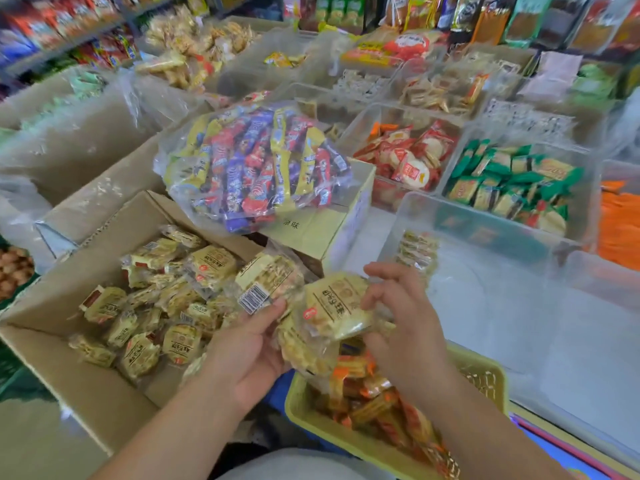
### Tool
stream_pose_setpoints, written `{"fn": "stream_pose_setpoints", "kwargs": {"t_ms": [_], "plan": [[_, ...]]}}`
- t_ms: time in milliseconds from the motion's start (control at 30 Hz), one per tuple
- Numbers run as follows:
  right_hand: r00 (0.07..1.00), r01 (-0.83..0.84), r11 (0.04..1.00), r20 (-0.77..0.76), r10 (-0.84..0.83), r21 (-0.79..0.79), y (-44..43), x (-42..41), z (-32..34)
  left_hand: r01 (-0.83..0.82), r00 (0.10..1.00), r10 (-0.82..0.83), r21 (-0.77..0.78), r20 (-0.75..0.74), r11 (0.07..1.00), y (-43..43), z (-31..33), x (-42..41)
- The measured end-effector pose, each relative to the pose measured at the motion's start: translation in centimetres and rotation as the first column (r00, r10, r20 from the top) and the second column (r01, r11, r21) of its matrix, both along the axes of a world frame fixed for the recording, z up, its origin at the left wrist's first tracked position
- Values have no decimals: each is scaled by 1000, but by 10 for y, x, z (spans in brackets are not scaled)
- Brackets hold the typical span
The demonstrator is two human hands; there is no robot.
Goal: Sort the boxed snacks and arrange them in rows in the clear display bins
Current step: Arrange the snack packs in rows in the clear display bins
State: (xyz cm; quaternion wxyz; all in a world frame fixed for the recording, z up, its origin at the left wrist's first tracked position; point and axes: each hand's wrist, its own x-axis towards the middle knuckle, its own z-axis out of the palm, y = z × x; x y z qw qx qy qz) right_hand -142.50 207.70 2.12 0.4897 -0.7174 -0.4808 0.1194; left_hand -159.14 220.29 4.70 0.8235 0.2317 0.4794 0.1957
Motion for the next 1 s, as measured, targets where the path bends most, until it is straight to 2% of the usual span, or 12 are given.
{"fn": "stream_pose_setpoints", "kwargs": {"t_ms": [67,167,267,400,467,700,867,1000], "plan": [[995,-21,1000,95,20,6,-9,7,-12,50,999,-50,10,5,999,-4,-4,9],[994,-17,1000,109,18,-5,-23,13,-21,105,994,-105,22,5,994,-6,-8,22],[989,-23,995,145,37,-95,-33,14,-25,139,990,-139,69,-7,988,-10,-13,35],[998,55,984,25,-51,-172,-38,18,-24,212,977,-206,141,-59,967,-13,-22,57],[995,103,981,29,-99,-166,-37,29,-25,213,977,-207,135,-55,968,-11,-25,69],[961,268,944,-9,-275,-192,-16,121,-44,95,994,-89,94,-66,991,8,-51,107],[928,363,915,162,-337,-177,20,208,-62,66,997,-65,21,-49,998,16,-71,120],[934,327,901,243,-261,-286,53,252,-87,100,994,-98,25,-53,995,17,-83,122]]}}
